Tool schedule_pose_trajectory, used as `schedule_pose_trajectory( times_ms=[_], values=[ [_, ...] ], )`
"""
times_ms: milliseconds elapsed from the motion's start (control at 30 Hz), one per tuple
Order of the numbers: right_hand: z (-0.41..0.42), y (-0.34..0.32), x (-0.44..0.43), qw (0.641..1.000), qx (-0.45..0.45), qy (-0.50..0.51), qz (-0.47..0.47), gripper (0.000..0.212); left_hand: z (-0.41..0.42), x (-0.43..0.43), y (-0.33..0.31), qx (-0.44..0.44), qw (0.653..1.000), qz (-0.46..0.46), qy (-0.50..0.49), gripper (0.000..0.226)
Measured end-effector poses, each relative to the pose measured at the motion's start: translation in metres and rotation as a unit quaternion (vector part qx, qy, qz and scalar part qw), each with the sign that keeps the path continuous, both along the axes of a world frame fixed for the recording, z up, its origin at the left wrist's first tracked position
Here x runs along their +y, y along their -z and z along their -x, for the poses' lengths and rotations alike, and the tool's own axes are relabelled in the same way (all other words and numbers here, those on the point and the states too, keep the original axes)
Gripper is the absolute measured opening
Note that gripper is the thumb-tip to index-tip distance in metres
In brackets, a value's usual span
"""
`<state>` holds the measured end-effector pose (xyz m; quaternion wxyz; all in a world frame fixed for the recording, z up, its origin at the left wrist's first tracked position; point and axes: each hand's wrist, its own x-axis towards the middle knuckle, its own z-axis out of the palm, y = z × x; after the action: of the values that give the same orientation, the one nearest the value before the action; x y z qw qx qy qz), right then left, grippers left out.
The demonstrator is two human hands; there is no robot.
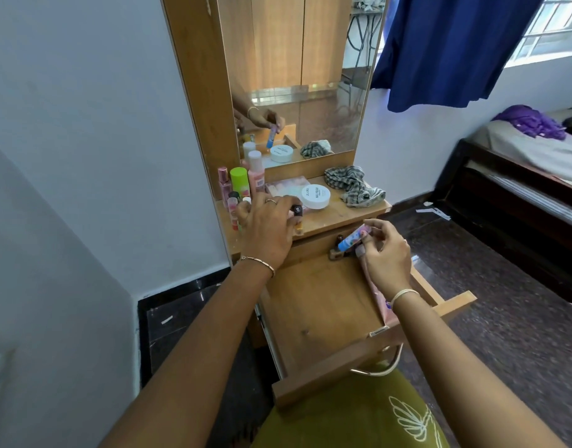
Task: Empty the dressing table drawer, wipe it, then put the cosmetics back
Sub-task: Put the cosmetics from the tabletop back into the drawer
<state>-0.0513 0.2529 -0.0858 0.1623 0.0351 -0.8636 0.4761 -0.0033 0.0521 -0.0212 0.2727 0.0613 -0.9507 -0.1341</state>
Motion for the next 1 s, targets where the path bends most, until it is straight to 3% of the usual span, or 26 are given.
schedule_pose_trajectory(
  times_ms=[267, 433, 733, 1000],
  values=[
    [0.011, 0.017, 0.037, 0.996, -0.041, 0.013, -0.082, 0.018, 0.016, 0.050, 0.035, -0.063, 0.993, -0.090, 0.053, 0.026],
    [0.024, 0.029, 0.041, 0.982, -0.035, 0.013, -0.184, 0.017, 0.034, 0.069, 0.067, -0.099, 0.981, -0.156, 0.054, 0.026],
    [0.044, 0.037, 0.026, 0.953, -0.015, -0.031, -0.302, 0.023, 0.065, 0.086, 0.100, -0.152, 0.977, -0.144, 0.028, 0.023],
    [0.053, 0.040, 0.023, 0.943, -0.018, -0.042, -0.329, 0.024, 0.072, 0.089, 0.108, -0.159, 0.977, -0.137, 0.042, 0.024]
  ],
)
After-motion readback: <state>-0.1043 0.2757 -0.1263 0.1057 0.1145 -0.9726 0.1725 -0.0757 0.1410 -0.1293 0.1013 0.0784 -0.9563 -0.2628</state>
